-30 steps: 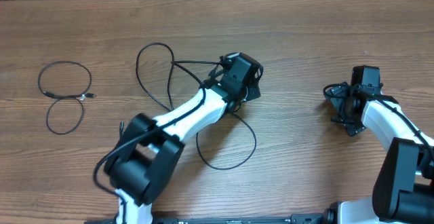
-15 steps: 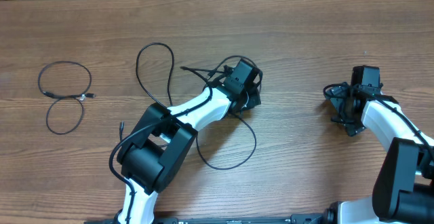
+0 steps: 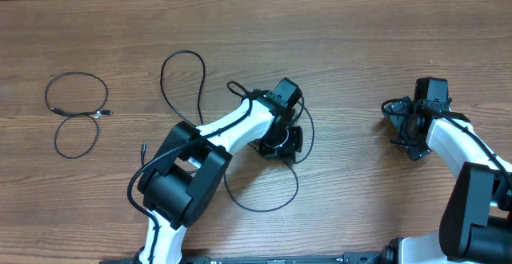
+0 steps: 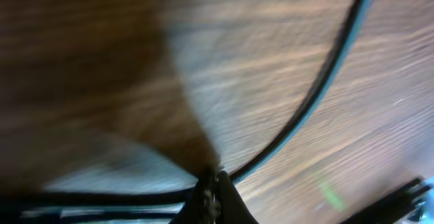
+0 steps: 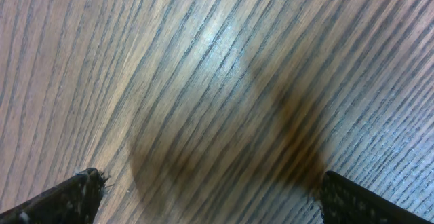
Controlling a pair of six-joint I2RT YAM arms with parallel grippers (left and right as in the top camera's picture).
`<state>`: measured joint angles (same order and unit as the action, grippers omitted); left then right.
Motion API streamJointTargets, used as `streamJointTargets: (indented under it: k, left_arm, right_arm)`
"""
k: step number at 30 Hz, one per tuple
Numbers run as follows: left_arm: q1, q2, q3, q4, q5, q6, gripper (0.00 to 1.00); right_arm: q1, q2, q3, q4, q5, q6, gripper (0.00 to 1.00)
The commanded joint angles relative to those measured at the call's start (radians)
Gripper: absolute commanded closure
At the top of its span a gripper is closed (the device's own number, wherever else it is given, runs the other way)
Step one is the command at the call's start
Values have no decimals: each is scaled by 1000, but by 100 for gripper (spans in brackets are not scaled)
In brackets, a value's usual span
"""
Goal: Untangle cables
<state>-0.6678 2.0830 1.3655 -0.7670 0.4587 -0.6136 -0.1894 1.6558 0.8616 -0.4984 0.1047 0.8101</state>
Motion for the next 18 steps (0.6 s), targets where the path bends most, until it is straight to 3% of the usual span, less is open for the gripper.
streamJointTargets:
  k: [1, 5, 11, 16, 18]
  left_arm:
    - [1, 26, 103, -116, -80, 72, 96]
    - [-2, 26, 219, -238, -119, 57, 96]
    - [-2, 26, 220, -250, -119, -115, 96]
    - [-2, 26, 159, -253, -188, -437, 89]
    - [-2, 26, 136, -254, -224, -559, 75]
  right_arm:
    - [-2, -18, -2, 3, 6, -7, 0]
    - [-2, -18, -2, 3, 6, -7, 0]
    - [-2, -18, -2, 3, 6, -7, 0]
    - [-2, -18, -2, 3, 6, -7, 0]
    - [-2, -18, -2, 3, 6, -7, 0]
